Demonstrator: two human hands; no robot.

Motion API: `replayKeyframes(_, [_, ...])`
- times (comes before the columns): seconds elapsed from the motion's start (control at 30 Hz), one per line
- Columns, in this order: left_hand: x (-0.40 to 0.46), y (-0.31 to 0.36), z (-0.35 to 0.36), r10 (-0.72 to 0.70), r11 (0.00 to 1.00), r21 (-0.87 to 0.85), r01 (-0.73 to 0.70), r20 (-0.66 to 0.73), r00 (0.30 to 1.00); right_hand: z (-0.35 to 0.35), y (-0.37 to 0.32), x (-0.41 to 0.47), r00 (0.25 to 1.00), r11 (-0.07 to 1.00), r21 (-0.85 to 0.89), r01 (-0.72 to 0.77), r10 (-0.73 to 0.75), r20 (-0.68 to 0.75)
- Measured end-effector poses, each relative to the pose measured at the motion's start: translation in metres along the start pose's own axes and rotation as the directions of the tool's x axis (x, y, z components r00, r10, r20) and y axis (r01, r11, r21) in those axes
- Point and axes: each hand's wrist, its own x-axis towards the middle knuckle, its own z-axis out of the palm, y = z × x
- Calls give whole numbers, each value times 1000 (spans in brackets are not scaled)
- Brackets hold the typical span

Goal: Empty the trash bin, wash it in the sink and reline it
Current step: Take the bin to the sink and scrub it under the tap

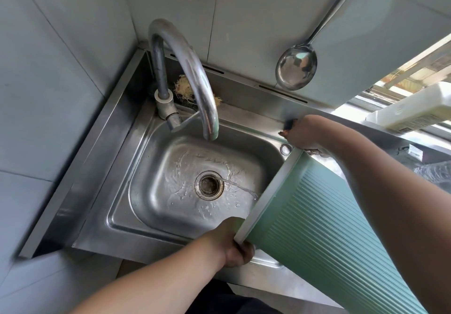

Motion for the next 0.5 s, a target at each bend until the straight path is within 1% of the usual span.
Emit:
replayKeyframes(0.03, [-1,-2,0,3,1000,8,-3,4,1000,0,-1,-3,1000,1000,10,10,-10,-11])
replayKeyframes(0.1, [-3,-5,-2,-23,1000,20,23,21,1000,0,-4,-9,999,997,78,-14,17,-39])
replayKeyframes(0.2, [-5,-8,-3,-48,999,2,48,26,999,-2,-9,-14,999,992,124,-27,32,-37])
replayKeyframes(0.3, [-7,-11,-4,-64,998,8,64,20,998,-2,-11,-16,998,977,209,-35,44,-38])
replayKeyframes(0.4, [-10,-14,-5,-77,997,12,77,-5,997,-3,-15,-21,999,979,202,-19,27,-33])
replayKeyframes(0.5, [-14,-16,-6,-59,997,37,61,-33,998,-5,-20,-28,1000,986,167,-7,9,-14])
